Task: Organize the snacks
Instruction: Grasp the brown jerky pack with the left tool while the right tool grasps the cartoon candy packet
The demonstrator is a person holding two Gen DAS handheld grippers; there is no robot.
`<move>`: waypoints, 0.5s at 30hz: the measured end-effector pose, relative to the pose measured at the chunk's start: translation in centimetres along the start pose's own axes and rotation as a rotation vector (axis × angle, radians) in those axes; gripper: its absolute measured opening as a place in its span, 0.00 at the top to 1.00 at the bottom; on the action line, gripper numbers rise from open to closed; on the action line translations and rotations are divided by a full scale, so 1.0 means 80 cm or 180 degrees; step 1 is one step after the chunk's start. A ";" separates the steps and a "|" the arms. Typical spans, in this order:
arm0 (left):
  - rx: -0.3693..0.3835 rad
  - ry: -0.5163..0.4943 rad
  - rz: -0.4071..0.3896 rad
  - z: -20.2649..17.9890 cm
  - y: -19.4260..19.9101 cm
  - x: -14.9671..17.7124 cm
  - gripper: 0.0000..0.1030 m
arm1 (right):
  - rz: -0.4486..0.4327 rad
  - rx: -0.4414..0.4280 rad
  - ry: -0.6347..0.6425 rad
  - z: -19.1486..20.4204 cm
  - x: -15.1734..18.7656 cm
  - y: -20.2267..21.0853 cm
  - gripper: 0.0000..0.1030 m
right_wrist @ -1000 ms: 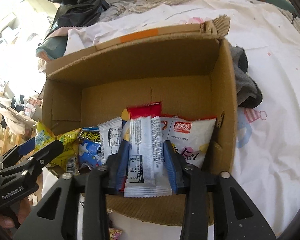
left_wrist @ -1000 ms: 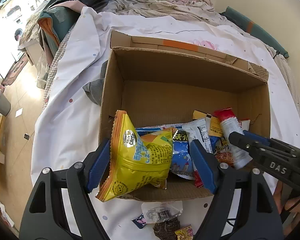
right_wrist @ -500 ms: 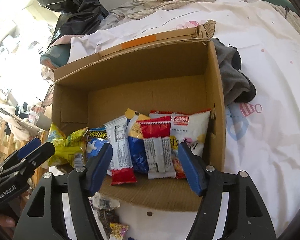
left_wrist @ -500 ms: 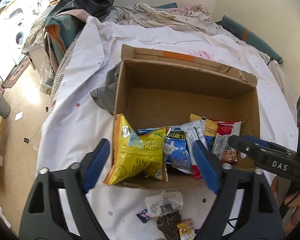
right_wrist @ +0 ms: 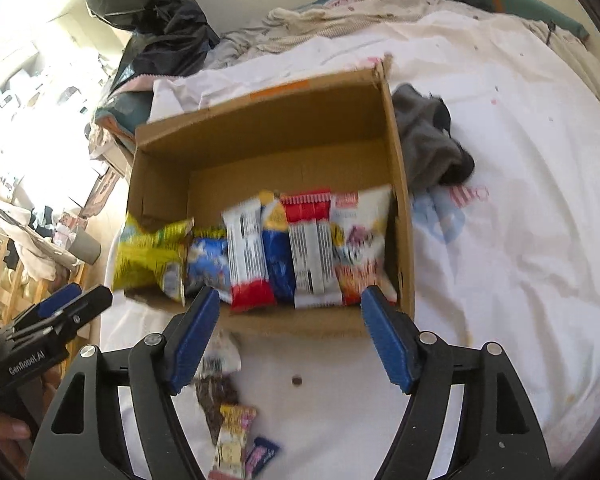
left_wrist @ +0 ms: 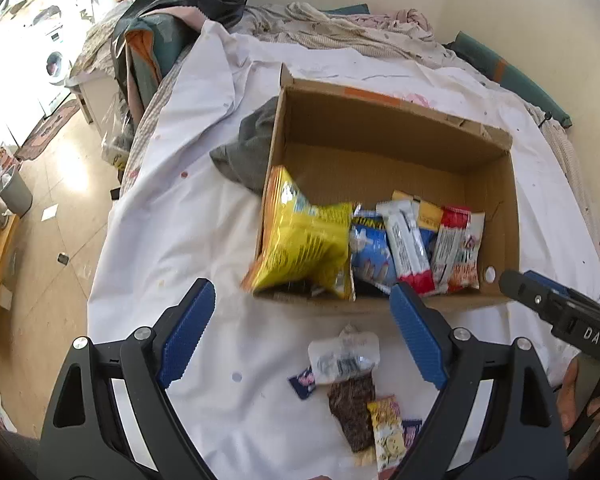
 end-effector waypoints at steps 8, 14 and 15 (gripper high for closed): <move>-0.0050 0.0091 0.0096 0.017 0.009 0.022 0.16 | 0.0262 -0.0190 -0.0196 0.009 0.048 -0.003 0.26; -0.0118 0.0306 0.0230 0.038 0.007 0.031 0.15 | 0.0712 -0.0430 -0.0209 0.030 0.082 -0.032 0.26; -0.0133 0.0333 0.0257 0.041 0.006 0.032 0.15 | 0.0805 -0.0471 -0.0193 0.035 0.088 -0.039 0.26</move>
Point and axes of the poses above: each gripper's, at about its wrist camera, not at the fingertips, and y roughly against the way its jaws point, z to its left, x to its underside, the point moved 1 cm from there along -y, roughly the way its jaws point, and after that the axes turned 13 degrees about y, right-handed, at the moved point
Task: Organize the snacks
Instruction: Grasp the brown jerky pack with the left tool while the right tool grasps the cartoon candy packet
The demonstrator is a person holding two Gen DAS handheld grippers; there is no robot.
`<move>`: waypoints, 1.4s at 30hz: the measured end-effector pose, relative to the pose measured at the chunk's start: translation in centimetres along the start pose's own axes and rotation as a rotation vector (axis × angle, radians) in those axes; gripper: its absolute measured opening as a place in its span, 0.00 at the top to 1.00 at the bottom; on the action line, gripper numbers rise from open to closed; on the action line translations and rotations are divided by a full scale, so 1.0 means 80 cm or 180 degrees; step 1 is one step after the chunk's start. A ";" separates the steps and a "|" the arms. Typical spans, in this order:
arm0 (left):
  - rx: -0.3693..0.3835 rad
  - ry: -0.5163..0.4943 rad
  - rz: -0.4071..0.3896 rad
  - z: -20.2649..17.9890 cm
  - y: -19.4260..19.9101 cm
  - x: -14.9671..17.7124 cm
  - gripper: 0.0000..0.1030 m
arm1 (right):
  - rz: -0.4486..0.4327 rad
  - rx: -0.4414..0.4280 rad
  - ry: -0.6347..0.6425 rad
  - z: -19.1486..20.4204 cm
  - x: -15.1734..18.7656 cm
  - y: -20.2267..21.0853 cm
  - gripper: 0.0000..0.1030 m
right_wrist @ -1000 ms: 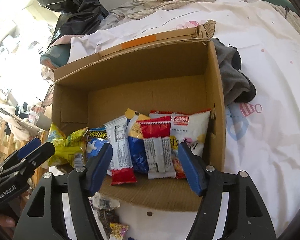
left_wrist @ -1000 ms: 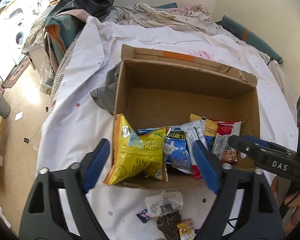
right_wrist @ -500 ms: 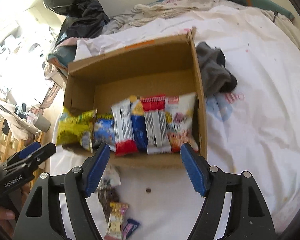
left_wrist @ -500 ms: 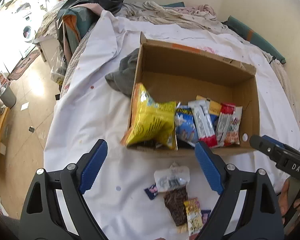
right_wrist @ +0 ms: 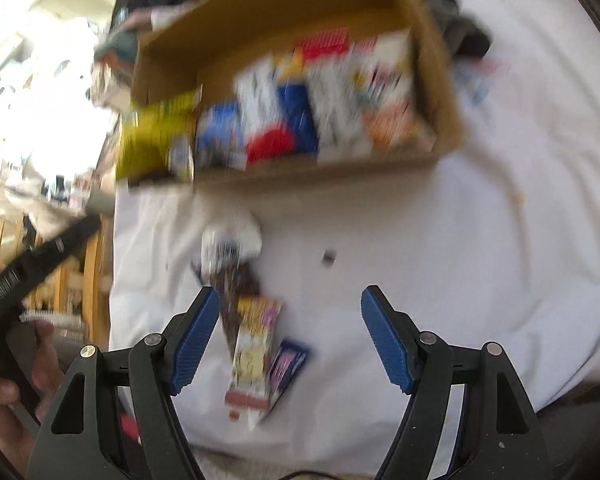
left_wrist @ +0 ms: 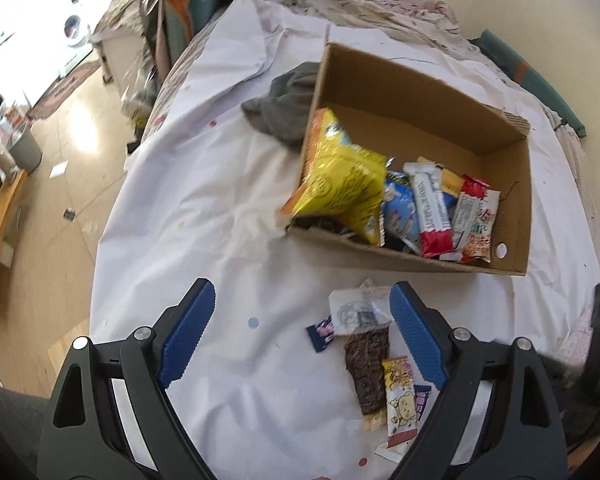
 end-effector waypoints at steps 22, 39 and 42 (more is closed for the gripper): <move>-0.0068 0.0212 0.0277 0.015 -0.021 0.020 0.16 | 0.0556 -0.0026 0.0440 0.048 0.015 -0.068 0.73; -0.0423 0.0300 0.0641 -0.066 -0.110 0.101 0.16 | -0.0345 -0.0035 -0.0594 -0.069 0.008 0.042 0.73; -0.0548 0.0282 0.0630 -0.078 -0.126 0.104 0.16 | -0.0371 -0.0110 -0.0637 -0.073 0.008 0.043 0.73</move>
Point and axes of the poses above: each gripper's, at about its wrist camera, not at the fingertips, and y roughly against the way its jaws point, z to its left, x to its underside, the point moved 1 cm from there along -y, roughly the way its jaws point, and after that the axes turned 13 degrees about y, right-handed, at the moved point
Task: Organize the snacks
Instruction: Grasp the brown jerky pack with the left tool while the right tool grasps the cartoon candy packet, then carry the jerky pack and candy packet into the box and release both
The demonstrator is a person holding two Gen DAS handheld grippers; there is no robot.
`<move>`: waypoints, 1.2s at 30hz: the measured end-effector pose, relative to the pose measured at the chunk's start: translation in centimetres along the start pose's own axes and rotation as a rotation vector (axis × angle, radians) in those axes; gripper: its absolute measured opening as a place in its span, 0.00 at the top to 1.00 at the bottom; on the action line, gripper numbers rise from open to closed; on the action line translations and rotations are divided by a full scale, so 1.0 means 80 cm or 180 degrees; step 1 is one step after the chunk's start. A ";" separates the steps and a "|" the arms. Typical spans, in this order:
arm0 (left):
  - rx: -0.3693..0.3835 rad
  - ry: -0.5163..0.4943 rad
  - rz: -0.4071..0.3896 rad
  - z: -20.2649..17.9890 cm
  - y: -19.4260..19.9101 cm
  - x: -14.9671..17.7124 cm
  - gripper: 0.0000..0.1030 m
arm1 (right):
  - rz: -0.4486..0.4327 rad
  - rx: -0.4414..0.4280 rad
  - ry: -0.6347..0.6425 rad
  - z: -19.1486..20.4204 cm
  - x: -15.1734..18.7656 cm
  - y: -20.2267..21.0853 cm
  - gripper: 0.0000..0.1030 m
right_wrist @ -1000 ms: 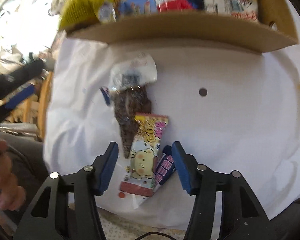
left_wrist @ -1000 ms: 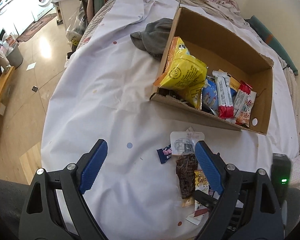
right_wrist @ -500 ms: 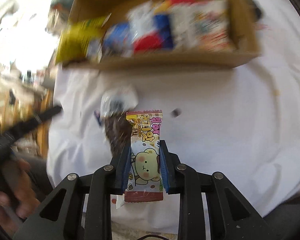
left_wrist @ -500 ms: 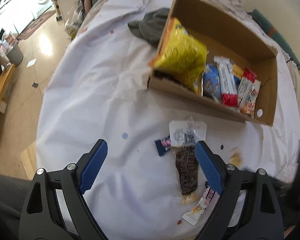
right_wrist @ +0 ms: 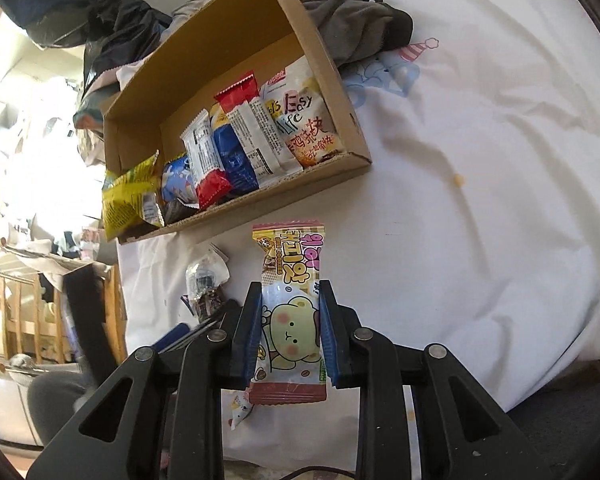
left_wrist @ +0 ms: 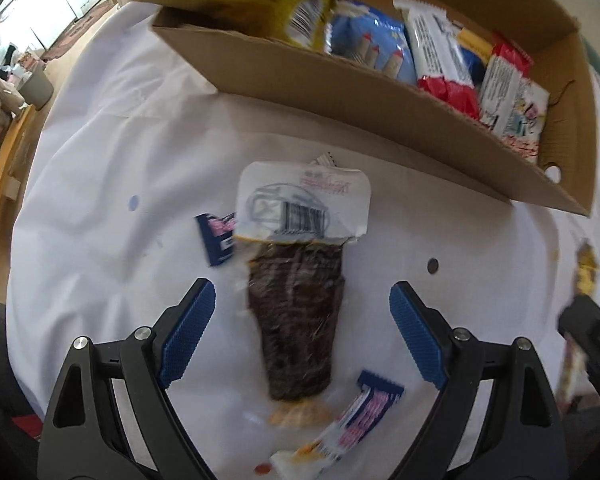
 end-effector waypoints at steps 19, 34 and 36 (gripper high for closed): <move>-0.0073 -0.0025 -0.0287 0.006 0.024 -0.005 0.42 | -0.0108 -0.0178 0.0108 0.015 -0.015 0.010 0.73; 0.0604 0.0023 -0.1157 0.065 0.181 -0.053 0.42 | -0.0649 -0.0361 0.0272 0.037 -0.038 0.053 0.73; 0.0683 0.0020 -0.1184 0.063 0.191 -0.071 0.42 | -0.0723 -0.0350 0.0290 0.039 -0.049 0.059 0.73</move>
Point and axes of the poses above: each gripper's, at about its wrist camera, not at the fingertips, and y roughly against the way its jaws point, z to its left, x to its underside, the point moved 1 cm from there along -y, roughly the way its jaws point, and after that the axes turned 13 degrees about y, right-handed, at the moved point
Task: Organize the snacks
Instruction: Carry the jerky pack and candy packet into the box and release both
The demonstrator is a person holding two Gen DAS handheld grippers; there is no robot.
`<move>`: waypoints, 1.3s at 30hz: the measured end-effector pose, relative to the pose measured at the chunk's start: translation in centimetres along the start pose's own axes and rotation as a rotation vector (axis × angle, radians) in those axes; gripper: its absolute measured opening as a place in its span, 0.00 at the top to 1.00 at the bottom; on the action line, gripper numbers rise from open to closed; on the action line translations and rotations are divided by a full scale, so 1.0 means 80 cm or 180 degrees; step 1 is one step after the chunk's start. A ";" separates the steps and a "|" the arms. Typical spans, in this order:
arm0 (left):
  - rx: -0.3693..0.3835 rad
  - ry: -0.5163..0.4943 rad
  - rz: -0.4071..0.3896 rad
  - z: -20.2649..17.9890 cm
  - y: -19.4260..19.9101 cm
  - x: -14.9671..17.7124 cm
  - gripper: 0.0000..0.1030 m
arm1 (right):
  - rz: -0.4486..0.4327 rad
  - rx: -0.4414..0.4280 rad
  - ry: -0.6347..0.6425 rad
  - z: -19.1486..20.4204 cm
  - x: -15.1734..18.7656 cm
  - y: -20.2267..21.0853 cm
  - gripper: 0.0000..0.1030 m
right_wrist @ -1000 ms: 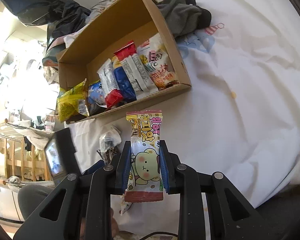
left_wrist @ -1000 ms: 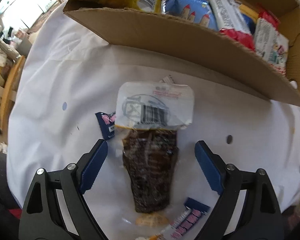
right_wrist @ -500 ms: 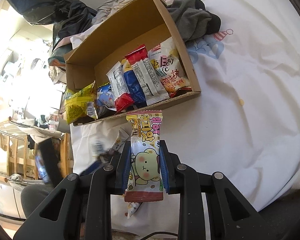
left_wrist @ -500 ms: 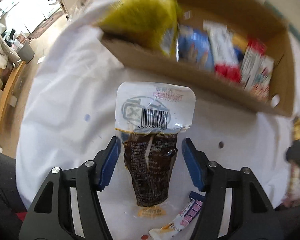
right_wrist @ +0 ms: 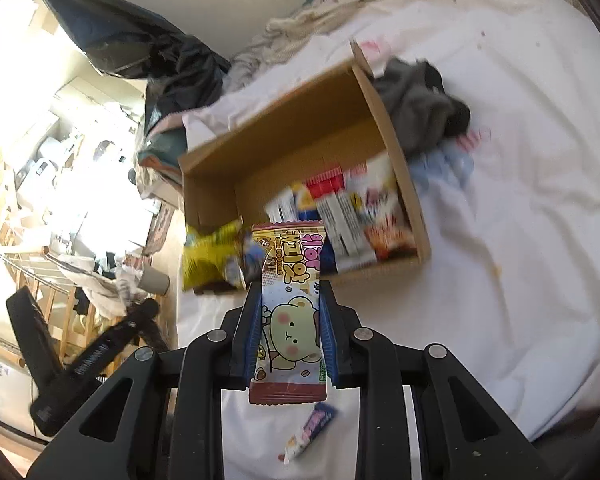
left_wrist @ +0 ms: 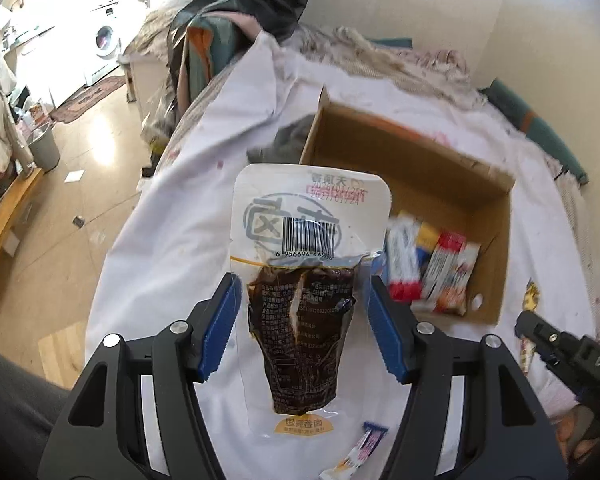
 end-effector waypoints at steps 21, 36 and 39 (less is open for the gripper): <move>0.0481 -0.0502 0.0197 -0.114 -0.101 -0.081 0.42 | 0.0052 0.0393 0.0223 -0.034 -0.086 -0.064 0.73; 0.0337 -0.0724 0.0505 -0.137 -0.164 -0.055 0.42 | 0.0300 0.0473 0.0177 -0.041 -0.090 -0.100 0.72; 0.0313 -0.0754 0.0530 -0.139 -0.167 -0.052 0.41 | 0.0313 0.0511 0.0213 -0.039 -0.090 -0.101 0.70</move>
Point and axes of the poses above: each gripper's, at about its wrist camera, not at the fingertips, and y roughly against the way its jaws point, z to its left, x to its underside, the point moved 1 cm from there along -y, roughly the way its jaws point, and after that the axes turned 13 degrees about y, right-handed, at the moved point
